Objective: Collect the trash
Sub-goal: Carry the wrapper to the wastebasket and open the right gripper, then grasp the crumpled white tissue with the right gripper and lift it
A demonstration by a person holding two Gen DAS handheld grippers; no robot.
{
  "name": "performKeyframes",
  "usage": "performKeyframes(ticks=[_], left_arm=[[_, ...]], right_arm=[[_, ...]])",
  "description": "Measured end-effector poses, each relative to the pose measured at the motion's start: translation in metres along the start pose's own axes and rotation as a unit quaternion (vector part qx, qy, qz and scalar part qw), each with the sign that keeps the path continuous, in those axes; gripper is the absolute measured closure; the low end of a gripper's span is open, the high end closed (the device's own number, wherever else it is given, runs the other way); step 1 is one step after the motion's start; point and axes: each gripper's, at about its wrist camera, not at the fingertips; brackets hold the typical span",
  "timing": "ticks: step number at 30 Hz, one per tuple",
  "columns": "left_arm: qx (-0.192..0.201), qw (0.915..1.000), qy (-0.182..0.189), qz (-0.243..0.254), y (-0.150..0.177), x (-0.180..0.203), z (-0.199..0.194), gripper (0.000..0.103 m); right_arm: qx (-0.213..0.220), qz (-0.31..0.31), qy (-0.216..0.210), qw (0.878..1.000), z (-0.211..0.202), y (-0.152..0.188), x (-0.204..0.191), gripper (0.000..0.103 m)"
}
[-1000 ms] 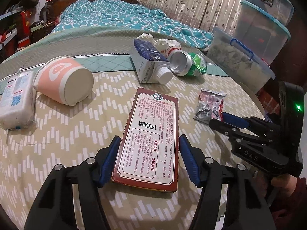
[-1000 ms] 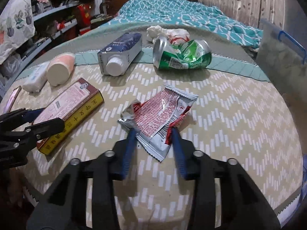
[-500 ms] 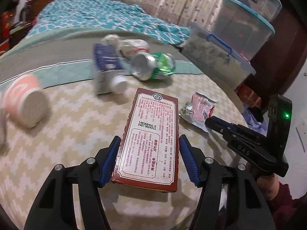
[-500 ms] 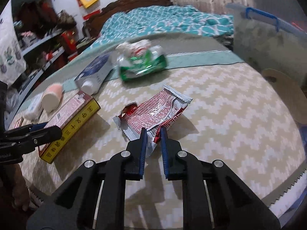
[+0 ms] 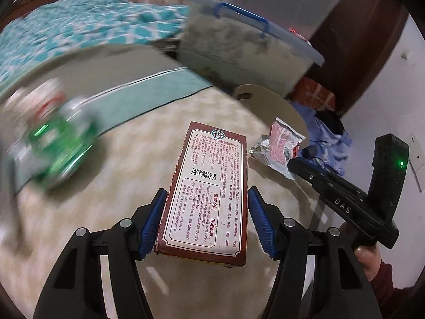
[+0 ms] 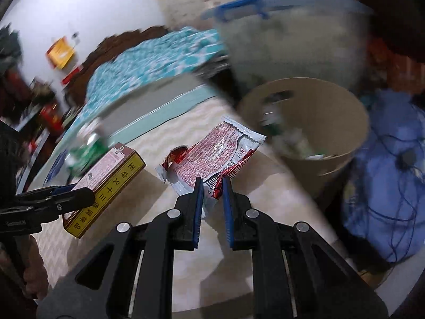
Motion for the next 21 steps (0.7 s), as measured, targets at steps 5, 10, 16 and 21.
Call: performKeyframes(ticks=[5,10,16,21], left_arm=[[-0.011,0.9986,0.017,0.048,-0.056,0.034,0.051,0.044],[-0.024,0.9944,0.013,0.102,-0.103,0.072,0.104,0.037],[0.003,0.9963,-0.005,0.085,-0.111,0.073,0.101,0.026],[0.024,0.9985,-0.003,0.049,-0.077,0.041,0.052,0.026]], right_arm=[[0.008,0.035,0.026,0.999,0.013,-0.042,0.049,0.086],[-0.003,0.086,0.029,0.996,0.03,-0.068,0.076,0.081],[0.06,0.096,0.024,0.993,0.009,-0.068,0.079,0.022],[0.061,0.107,-0.004,0.992,0.002,-0.058,0.069,0.026]])
Point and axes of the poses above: each gripper's, at about its wrist camera, not at the fingertips, and z roughly the way its jaws point, x to its right, y to its underside, and after that the axes turned 10 degrees about z, right-handed
